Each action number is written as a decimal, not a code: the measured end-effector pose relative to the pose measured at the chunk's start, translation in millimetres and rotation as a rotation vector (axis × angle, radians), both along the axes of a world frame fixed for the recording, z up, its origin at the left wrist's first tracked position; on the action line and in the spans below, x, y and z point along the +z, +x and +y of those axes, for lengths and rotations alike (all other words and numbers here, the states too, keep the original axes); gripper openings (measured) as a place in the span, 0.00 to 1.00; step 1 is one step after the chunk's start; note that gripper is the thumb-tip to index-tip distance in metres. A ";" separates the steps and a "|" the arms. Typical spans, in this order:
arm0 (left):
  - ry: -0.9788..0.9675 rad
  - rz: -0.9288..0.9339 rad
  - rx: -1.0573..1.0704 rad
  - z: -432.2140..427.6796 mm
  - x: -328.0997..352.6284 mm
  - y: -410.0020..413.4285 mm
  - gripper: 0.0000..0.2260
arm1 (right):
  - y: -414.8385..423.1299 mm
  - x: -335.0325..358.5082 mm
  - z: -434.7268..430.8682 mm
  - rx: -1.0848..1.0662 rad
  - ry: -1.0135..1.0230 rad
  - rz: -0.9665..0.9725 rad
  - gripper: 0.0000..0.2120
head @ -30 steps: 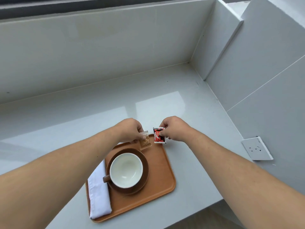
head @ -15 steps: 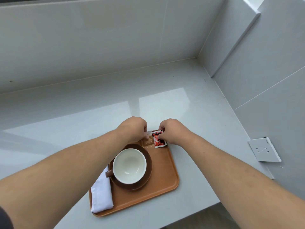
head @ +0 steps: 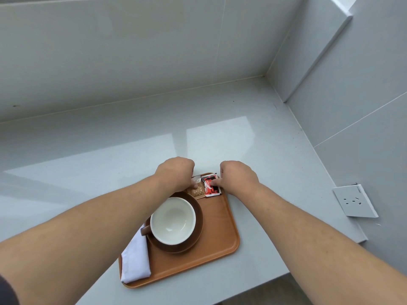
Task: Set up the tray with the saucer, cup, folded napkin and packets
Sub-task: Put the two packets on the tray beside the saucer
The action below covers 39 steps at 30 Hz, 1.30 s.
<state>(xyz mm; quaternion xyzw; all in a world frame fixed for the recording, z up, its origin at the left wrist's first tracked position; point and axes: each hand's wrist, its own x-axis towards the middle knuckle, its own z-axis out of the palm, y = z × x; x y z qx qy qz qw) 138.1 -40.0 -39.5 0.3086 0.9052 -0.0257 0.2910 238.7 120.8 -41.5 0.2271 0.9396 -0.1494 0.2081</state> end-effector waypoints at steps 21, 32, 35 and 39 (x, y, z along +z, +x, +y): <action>0.048 -0.011 0.099 -14.5 -13.4 -1.1 0.23 | 7.2 2.8 -5.9 -0.011 -0.061 -0.045 0.25; 0.039 0.049 0.082 -12.9 -21.0 1.5 0.21 | 11.9 -5.2 -10.9 -0.054 -0.044 -0.041 0.26; 0.039 0.052 0.084 -11.7 -20.1 1.3 0.21 | 10.3 -5.3 -6.8 -0.048 -0.038 -0.045 0.26; 0.048 0.024 0.094 -12.8 -19.0 1.3 0.22 | 8.3 -4.5 -1.4 -0.048 -0.013 -0.064 0.26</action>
